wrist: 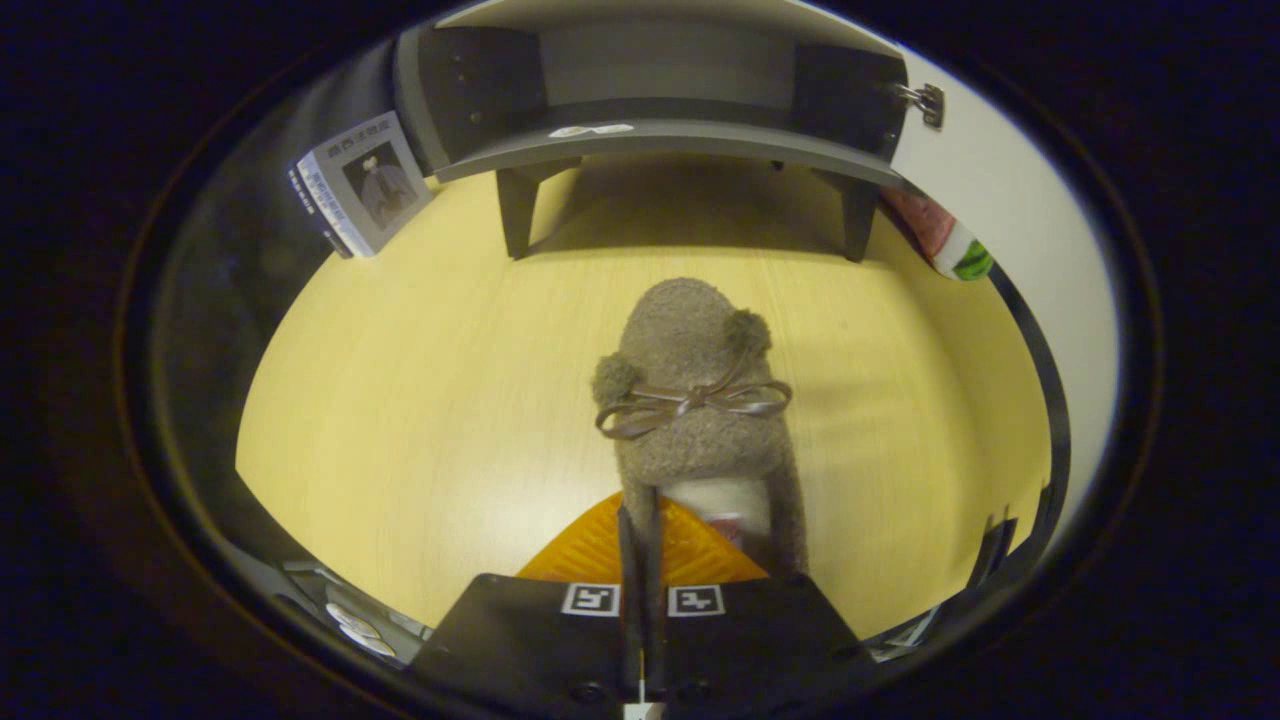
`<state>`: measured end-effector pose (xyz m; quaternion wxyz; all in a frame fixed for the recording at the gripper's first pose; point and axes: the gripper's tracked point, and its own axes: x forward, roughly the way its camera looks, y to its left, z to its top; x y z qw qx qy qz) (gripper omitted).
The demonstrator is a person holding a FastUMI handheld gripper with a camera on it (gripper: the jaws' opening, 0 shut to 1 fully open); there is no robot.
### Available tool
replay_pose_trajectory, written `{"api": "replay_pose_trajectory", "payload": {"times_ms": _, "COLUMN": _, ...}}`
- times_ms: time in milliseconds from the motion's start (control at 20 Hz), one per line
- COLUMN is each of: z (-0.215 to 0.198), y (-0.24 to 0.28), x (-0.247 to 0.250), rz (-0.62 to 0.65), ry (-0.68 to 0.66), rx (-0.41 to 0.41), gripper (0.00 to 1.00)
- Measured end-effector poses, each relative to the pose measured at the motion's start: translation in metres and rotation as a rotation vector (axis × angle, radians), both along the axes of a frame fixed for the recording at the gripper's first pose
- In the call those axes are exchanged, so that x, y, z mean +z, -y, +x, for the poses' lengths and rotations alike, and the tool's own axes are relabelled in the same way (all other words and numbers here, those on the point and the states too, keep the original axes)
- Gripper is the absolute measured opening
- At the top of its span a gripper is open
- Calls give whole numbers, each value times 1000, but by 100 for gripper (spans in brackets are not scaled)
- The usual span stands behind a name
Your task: Open the shoe cabinet door, grab the shoes and put them into the shoe cabinet, then close the shoe cabinet door.
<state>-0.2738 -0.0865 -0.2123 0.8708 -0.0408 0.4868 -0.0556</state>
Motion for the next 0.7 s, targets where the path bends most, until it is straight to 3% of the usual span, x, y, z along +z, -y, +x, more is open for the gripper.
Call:
{"api": "replay_pose_trajectory", "payload": {"times_ms": 50, "z": -4, "y": -3, "x": 6, "rz": 9, "ry": 4, "rx": -9, "gripper": 3}}
{"api": "replay_pose_trajectory", "payload": {"times_ms": 250, "z": 1, "y": -8, "x": 15, "rz": 48, "ry": 36, "rx": -29, "gripper": 3}}
{"api": "replay_pose_trajectory", "payload": {"times_ms": 700, "z": 27, "y": 10, "x": 72, "rz": -10, "ry": 242, "rx": -46, "gripper": 3}}
